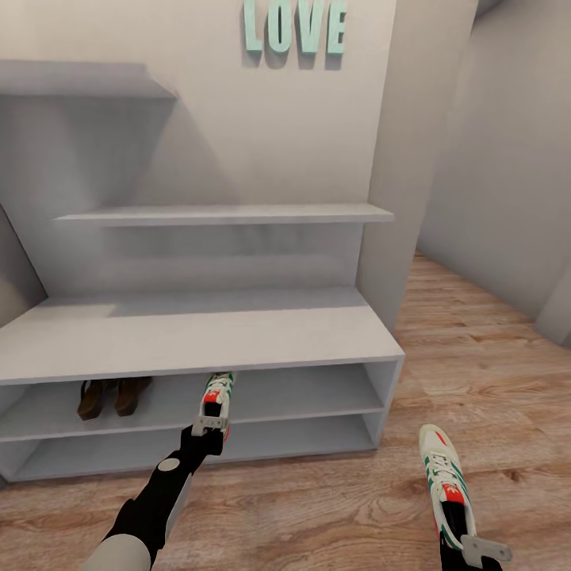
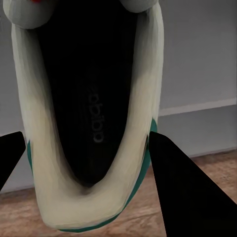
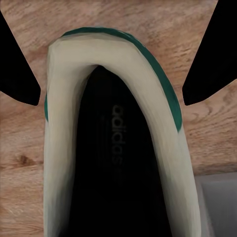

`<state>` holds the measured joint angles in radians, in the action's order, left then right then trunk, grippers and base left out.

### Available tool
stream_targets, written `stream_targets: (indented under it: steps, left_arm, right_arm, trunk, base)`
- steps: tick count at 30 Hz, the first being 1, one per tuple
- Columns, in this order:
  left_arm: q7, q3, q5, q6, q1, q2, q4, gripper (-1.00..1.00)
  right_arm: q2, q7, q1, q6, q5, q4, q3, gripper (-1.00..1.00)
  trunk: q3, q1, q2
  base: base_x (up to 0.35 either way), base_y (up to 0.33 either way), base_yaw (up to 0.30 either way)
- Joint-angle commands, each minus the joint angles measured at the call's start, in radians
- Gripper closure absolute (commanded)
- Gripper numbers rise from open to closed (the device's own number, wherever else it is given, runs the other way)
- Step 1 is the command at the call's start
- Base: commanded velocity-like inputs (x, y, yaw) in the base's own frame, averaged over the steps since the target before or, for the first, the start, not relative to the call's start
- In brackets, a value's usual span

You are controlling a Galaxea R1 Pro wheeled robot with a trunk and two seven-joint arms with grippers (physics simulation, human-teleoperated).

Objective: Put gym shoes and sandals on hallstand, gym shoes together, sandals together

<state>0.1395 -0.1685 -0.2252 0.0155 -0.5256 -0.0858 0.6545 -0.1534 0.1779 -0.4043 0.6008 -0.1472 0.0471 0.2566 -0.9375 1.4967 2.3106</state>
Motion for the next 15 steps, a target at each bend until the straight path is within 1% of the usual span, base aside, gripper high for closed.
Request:
stream_targets:
  steps: [1,3,12,15]
  left_arm:
    - [0.009,-0.009,-0.011,0.002,-0.001,-0.002,0.002,1.00]
    - [0.009,-0.009,-0.011,0.001,-0.001,-0.002,0.001,1.00]
    - [0.009,-0.009,-0.012,0.001,-0.001,-0.002,0.001,1.00]
    - [0.009,-0.009,-0.012,0.001,-0.001,-0.002,0.001,1.00]
  right_arm:
    - [0.000,0.006,-0.001,0.002,-0.011,-0.001,0.004,1.00]
    - [0.000,0.006,-0.001,0.002,-0.011,-0.001,0.004,1.00]
    - [0.000,0.006,-0.001,0.002,-0.011,-0.001,0.004,1.00]
    - [0.000,0.006,-0.001,0.002,-0.011,-0.001,0.004,1.00]
  trunk:
    - [-0.002,0.000,0.000]
    - [-0.005,0.000,0.000]
    - [-0.046,0.034,0.063]
    - [-0.049,0.034,0.063]
  base:
    - [0.000,0.000,0.000]
    - [0.000,0.000,0.000]
    - [0.000,0.000,0.000]
    - [0.000,0.000,0.000]
